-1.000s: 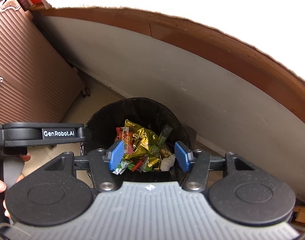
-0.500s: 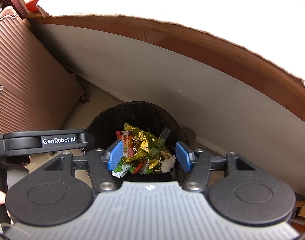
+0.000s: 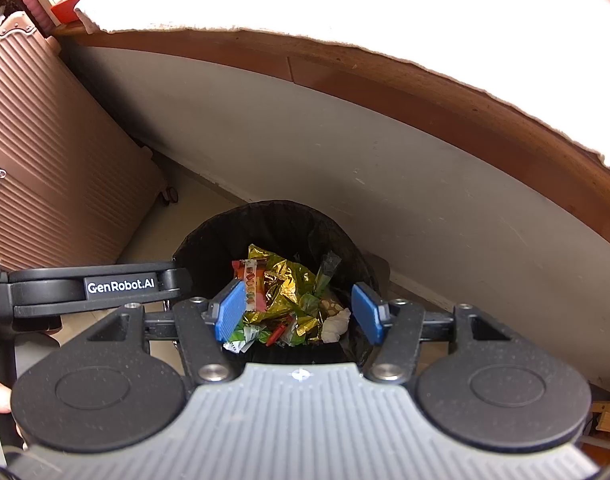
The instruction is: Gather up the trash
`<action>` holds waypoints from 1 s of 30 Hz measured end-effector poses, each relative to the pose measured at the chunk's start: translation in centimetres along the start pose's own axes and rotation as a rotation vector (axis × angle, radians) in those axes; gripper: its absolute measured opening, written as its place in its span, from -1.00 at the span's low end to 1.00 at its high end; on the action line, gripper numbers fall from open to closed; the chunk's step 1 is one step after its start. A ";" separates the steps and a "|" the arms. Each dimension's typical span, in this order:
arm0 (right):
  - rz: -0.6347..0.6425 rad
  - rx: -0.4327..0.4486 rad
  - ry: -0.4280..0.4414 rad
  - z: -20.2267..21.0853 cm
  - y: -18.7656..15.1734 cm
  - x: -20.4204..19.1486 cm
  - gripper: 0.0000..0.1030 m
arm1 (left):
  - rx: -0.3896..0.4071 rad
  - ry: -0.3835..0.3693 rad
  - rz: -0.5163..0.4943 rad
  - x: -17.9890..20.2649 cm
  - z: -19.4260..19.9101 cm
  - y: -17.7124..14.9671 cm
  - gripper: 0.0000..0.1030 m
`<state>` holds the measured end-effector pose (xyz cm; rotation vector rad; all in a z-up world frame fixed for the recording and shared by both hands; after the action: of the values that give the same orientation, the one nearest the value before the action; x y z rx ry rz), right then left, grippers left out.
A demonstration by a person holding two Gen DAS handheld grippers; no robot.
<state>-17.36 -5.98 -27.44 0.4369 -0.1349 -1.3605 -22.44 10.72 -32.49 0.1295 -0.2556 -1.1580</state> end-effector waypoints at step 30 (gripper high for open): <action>0.021 0.015 -0.010 0.9 -0.8 -0.1 0.39 | 0.041 -0.001 -0.049 0.7 1.1 -0.6 0.96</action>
<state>-18.45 -6.21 -26.89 0.4398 -0.1577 -1.3421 -23.01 9.81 -31.52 0.1718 -0.2784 -1.2019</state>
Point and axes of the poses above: each gripper's, at about its wrist camera, not at the fingertips, and z roughly against the way its jaws point, x to its right, y to its top, the point moved 9 cm from there along -z, roughly the way its jaws point, and after that the axes turned 2 degrees about x, right-handed, at the moved point
